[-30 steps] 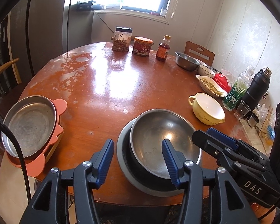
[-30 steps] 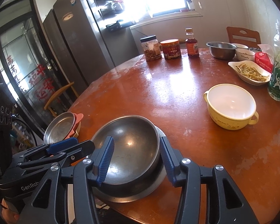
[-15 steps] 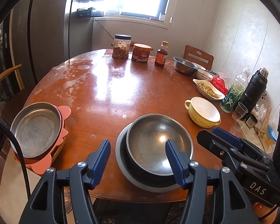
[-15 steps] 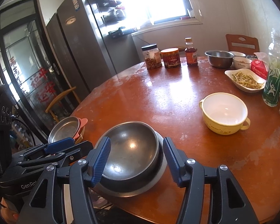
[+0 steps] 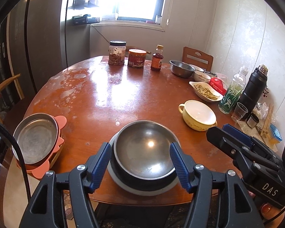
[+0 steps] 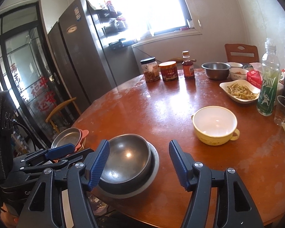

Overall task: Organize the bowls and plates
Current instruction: 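Open the left tool to release the deep steel bowl and withdraw, then move the left tool to the cream-yellow two-handled bowl and grasp its rim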

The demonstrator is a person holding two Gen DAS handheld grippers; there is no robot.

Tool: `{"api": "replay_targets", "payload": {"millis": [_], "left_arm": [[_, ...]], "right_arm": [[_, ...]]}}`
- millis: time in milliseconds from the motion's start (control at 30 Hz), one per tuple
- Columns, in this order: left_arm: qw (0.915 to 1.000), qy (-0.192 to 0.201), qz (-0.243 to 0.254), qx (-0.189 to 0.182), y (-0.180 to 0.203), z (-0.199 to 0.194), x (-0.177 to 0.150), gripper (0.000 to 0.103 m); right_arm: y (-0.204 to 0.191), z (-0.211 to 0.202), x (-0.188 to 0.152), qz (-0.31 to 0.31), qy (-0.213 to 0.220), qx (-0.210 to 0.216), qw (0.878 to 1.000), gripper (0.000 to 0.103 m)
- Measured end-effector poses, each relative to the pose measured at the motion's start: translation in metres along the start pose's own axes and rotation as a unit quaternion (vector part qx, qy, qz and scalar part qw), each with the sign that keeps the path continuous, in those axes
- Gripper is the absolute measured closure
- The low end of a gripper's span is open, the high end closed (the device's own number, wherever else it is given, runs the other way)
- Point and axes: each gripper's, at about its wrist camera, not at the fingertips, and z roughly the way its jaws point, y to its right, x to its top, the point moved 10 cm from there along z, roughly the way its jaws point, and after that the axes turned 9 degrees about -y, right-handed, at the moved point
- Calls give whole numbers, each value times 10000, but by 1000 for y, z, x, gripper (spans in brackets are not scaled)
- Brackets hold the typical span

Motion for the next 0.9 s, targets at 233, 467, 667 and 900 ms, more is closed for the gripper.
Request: {"api": "replay_targets", "payload": {"millis": [233,467,667,900], "left_arm": [[9999,-12,125,-23,17,0,3,39],[9994,-65,321,-69,42,7,7,39],[9986,-174,479,-152,68,19,11,39],[9970,-416,575,-294,100,46,14,39]], "right_arm": [[19,-15,3,98,174,-120,9997,30],[42,-30,5,284,329,-199,9989,29],[71,-39,8,508,427,-301,9973,29],[115,-45,14,588,466,-555,9956,29]]}}
